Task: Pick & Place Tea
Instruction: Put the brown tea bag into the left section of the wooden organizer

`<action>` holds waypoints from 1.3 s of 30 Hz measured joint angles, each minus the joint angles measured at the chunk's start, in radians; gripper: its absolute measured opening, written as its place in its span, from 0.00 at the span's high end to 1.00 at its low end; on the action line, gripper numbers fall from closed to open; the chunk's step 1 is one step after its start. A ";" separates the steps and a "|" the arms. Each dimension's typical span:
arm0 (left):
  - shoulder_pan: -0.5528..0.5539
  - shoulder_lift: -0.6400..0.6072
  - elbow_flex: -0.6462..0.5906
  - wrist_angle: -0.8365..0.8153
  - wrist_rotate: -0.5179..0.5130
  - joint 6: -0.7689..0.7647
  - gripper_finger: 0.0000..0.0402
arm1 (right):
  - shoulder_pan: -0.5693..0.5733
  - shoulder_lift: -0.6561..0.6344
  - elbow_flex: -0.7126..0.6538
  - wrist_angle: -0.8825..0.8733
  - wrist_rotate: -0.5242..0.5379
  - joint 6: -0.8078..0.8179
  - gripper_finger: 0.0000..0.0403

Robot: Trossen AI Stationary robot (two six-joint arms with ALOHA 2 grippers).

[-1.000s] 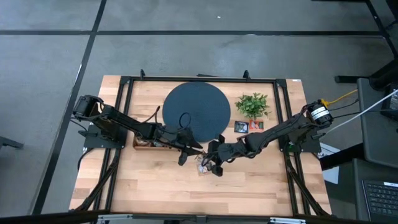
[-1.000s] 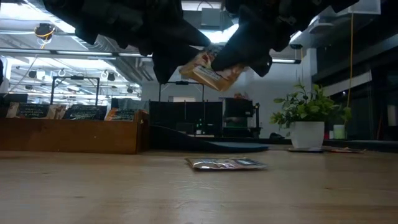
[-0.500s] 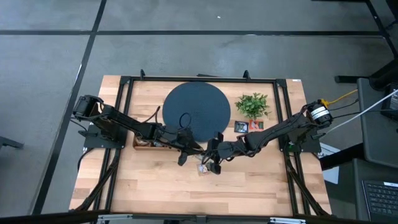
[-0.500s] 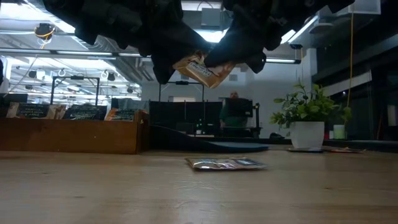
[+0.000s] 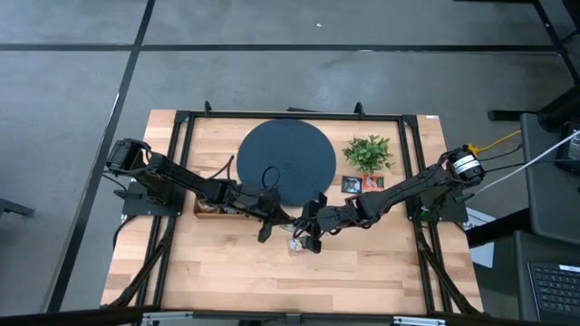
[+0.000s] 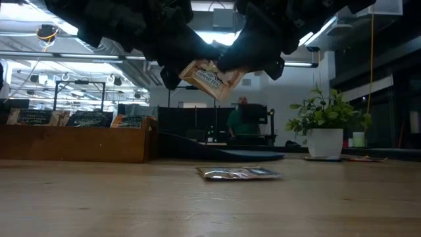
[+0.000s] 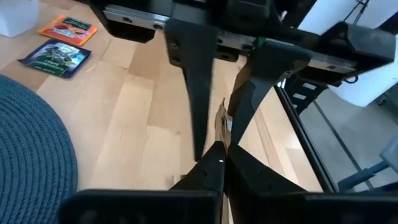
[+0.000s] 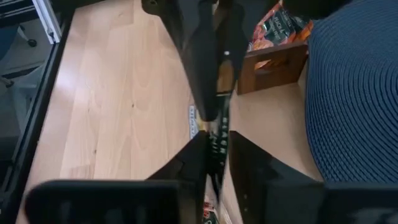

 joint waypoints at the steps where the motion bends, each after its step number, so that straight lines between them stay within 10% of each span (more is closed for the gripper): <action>1: -0.004 0.000 0.000 -0.001 0.000 0.004 0.99 | 0.000 0.000 0.000 0.000 0.000 0.007 0.82; 22: -0.088 -0.156 -0.086 -0.170 -0.159 0.007 0.99 | -0.001 0.000 0.000 -0.060 -0.008 0.105 0.41; 39: -0.111 -0.321 -0.355 0.489 -0.287 0.094 0.99 | -0.003 0.035 -0.005 0.255 0.085 0.045 0.41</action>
